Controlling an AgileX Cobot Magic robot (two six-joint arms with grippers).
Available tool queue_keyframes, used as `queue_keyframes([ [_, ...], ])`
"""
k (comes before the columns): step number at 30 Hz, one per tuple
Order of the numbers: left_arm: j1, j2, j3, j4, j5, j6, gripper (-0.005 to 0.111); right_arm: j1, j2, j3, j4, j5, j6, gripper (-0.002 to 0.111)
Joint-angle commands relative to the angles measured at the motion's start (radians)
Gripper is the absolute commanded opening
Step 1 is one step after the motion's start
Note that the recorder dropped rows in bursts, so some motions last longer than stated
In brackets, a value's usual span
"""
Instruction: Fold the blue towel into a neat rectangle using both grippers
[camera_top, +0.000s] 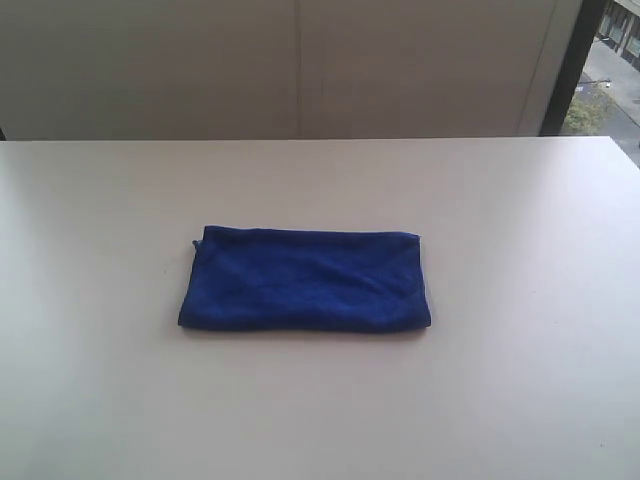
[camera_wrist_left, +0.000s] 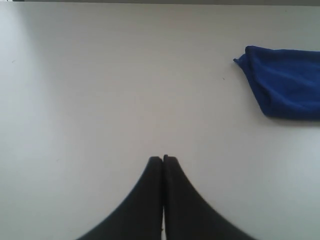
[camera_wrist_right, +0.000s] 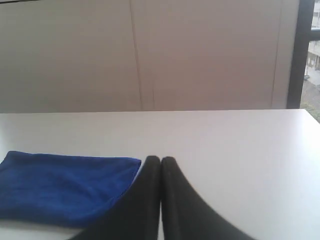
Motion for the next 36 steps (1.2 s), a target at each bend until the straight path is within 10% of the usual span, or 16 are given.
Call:
queue_keyframes([
  [1, -0.002, -0.004, 0.004, 0.000, -0.001, 0.002, 0.000, -0.006, -0.016, 0.007, 0.007, -0.016, 0.002, 0.000],
  [14, -0.002, -0.004, 0.004, 0.000, -0.001, 0.002, 0.000, -0.135, -0.117, 0.007, -0.330, 0.358, 0.292, 0.000],
  [36, -0.002, -0.004, 0.004, 0.000, -0.001, 0.002, 0.000, -0.153, -0.145, 0.007, -0.490, 0.355, 0.429, 0.000],
])
